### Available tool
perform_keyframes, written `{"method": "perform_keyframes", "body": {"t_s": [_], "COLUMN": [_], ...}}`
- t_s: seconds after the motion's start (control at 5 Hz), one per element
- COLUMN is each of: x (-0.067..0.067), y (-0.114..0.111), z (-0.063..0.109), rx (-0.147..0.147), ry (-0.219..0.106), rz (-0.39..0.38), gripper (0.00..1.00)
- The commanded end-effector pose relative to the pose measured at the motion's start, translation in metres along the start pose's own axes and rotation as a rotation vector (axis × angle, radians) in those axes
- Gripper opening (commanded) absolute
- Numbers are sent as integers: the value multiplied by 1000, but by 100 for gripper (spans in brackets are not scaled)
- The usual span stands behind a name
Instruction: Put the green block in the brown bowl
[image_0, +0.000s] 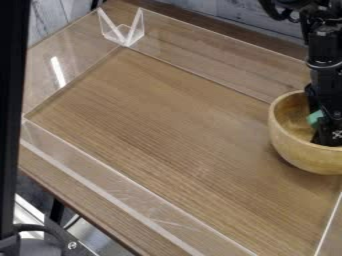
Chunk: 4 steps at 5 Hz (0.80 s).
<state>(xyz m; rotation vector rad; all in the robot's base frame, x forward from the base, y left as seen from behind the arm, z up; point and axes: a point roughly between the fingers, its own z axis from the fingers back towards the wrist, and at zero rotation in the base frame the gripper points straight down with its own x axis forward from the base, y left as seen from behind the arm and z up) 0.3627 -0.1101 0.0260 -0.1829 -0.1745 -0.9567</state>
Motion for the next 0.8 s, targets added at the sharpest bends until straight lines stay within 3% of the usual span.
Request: {"method": "perform_keyframes", "body": {"t_s": [0.0, 0.4, 0.6], "x": [-7, -8, -11], "y": [15, 20, 18], "z": [7, 18, 22], "rx": [10, 7, -6], "ry": [5, 4, -6], "rz": [8, -24, -32], "gripper": [100, 100, 0]}}
